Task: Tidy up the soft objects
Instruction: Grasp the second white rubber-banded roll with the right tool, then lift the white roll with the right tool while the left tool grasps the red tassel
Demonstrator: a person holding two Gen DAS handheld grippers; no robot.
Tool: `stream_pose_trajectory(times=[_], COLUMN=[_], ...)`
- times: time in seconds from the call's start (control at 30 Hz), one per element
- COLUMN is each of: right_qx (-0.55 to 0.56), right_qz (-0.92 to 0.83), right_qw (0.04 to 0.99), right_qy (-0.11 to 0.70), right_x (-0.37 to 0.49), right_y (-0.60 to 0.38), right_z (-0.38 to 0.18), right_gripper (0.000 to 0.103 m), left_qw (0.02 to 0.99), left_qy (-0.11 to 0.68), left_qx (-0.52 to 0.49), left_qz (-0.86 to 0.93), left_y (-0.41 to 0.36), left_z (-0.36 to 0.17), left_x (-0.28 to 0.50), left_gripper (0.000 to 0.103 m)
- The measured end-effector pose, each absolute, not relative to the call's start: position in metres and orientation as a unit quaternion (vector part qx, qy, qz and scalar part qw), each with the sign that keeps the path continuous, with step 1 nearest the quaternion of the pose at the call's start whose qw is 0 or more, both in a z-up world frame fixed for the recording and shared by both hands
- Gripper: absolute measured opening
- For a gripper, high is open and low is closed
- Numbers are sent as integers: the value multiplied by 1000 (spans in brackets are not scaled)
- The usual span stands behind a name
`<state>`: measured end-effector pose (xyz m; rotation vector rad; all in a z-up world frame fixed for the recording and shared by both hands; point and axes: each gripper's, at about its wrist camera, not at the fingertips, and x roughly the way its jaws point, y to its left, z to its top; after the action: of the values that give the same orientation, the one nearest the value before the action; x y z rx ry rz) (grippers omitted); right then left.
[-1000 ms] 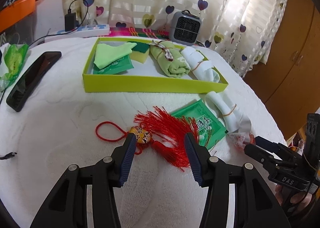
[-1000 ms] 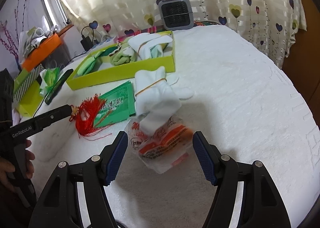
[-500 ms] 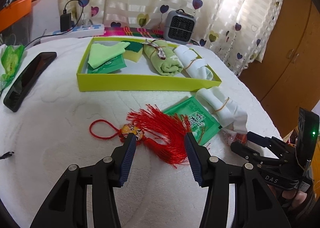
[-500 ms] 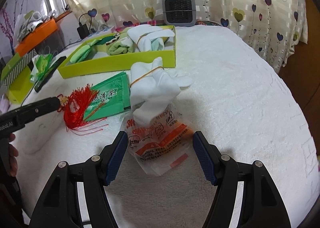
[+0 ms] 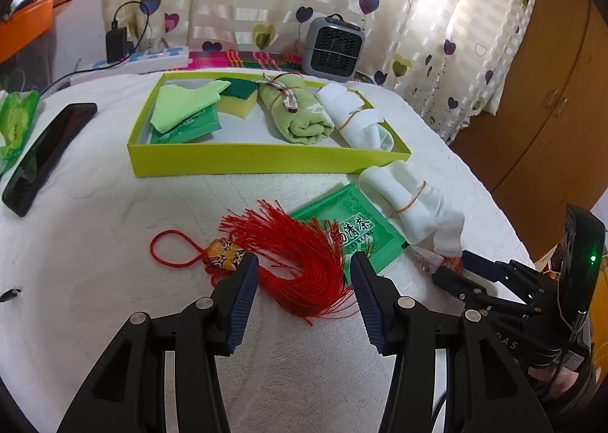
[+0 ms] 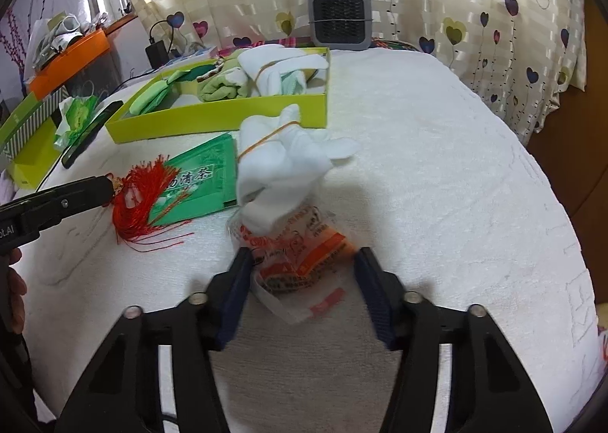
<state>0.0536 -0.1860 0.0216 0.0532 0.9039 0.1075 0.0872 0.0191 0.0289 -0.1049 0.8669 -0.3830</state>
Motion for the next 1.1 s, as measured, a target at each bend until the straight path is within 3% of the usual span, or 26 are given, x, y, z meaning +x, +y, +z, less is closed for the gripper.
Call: stream_pose_trajectory(times=[0.37,0.87,0.97,1.1], right_qx=[44,94,-21,0], right_qz=[62,78,-17,3], right_qw=[899,897,910,910], right_qy=[432,426,414,415], right_x=[51,43,39,37], right_y=[-199,-220,-208,-214], right_z=[23,28,31,37], right_gripper=[27,25,25,25], left_qw=[888,875,874,877], left_qy=[422,451,456,457], left_qx=[-38,3,-16,-33], left_qz=[-182,-173,-166,-144], left_y=[14,9,13,20], left_z=[28,13,12,12], left_x=[86,84,89,94], left_gripper=[49,49,49,49])
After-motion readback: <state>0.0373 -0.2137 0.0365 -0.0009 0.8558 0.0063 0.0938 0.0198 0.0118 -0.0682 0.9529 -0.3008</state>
